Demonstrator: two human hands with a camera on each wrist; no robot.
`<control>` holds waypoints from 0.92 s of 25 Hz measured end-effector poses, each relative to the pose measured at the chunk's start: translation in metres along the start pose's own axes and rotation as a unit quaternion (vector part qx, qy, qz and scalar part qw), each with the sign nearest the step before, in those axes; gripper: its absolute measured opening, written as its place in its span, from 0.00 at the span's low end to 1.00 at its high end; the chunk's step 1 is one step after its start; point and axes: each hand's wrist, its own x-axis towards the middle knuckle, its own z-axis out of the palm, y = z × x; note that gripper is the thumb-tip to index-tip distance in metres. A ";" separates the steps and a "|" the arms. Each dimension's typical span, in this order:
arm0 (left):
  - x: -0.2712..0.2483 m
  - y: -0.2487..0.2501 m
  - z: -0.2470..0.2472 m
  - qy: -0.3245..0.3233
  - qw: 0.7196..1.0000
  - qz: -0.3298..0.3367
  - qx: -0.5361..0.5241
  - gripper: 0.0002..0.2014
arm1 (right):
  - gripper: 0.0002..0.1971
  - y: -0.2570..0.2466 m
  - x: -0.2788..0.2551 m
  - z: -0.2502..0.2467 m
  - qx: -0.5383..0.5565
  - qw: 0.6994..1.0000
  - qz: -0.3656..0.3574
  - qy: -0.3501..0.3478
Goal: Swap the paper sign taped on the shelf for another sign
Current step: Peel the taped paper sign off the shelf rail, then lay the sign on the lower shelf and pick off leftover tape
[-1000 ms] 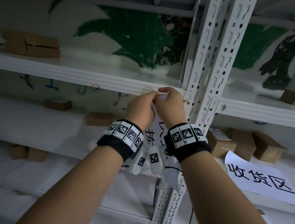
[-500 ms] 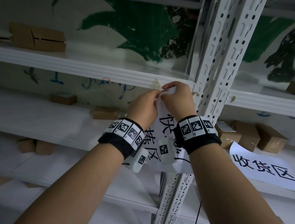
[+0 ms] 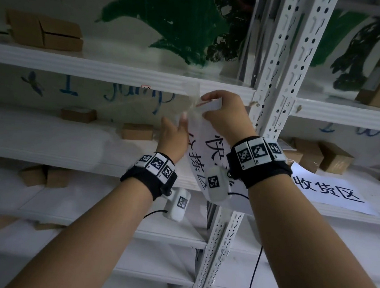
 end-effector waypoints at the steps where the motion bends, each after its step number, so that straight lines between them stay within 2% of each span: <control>1: -0.005 -0.009 -0.004 -0.001 0.999 -0.017 -0.039 0.43 | 0.15 -0.005 -0.003 0.001 0.010 1.000 -0.001 0.005; 5: -0.029 -0.047 -0.020 -0.061 0.991 -0.077 -0.095 0.43 | 0.18 -0.023 -0.018 0.011 0.055 0.998 0.005 -0.011; 6: -0.031 -0.055 -0.024 -0.051 0.987 -0.082 -0.127 0.37 | 0.19 -0.026 -0.021 0.014 0.050 0.999 0.000 -0.013; 7: -0.032 -0.064 -0.029 -0.039 0.984 -0.088 -0.152 0.27 | 0.19 -0.029 -0.024 0.016 0.041 0.999 -0.006 -0.015; 8: -0.034 -0.071 -0.032 -0.029 0.984 -0.079 -0.156 0.16 | 0.20 -0.031 -0.025 0.019 0.032 0.999 -0.010 -0.016; 9: -0.035 -0.081 -0.035 -0.023 0.986 -0.074 -0.145 0.10 | 0.20 -0.033 -0.026 0.023 0.023 0.999 -0.014 -0.020; 11: -0.037 -0.102 -0.042 -0.028 0.987 -0.090 -0.131 0.13 | 0.20 -0.033 -0.026 0.033 0.010 0.999 -0.029 -0.036; 13: -0.042 -0.123 -0.044 -0.036 0.981 -0.126 -0.146 0.10 | 0.20 -0.029 -0.026 0.046 -0.007 0.997 -0.050 -0.057; 16: -0.043 -0.151 -0.043 -0.014 0.976 -0.174 -0.134 0.10 | 0.21 -0.017 -0.023 0.064 -0.040 0.993 -0.077 -0.078; 20: -0.030 -0.156 -0.039 0.057 0.933 -0.280 -0.217 0.13 | 0.36 -0.004 -0.020 0.082 -0.112 0.987 -0.097 -0.057; 22: -0.022 -0.149 -0.036 0.075 0.919 -0.312 -0.230 0.16 | 0.39 -0.001 -0.019 0.089 -0.091 0.989 -0.095 -0.063; 23: -0.020 -0.146 -0.035 0.075 0.911 -0.326 -0.241 0.16 | 0.37 0.001 -0.018 0.092 -0.086 0.990 -0.084 -0.079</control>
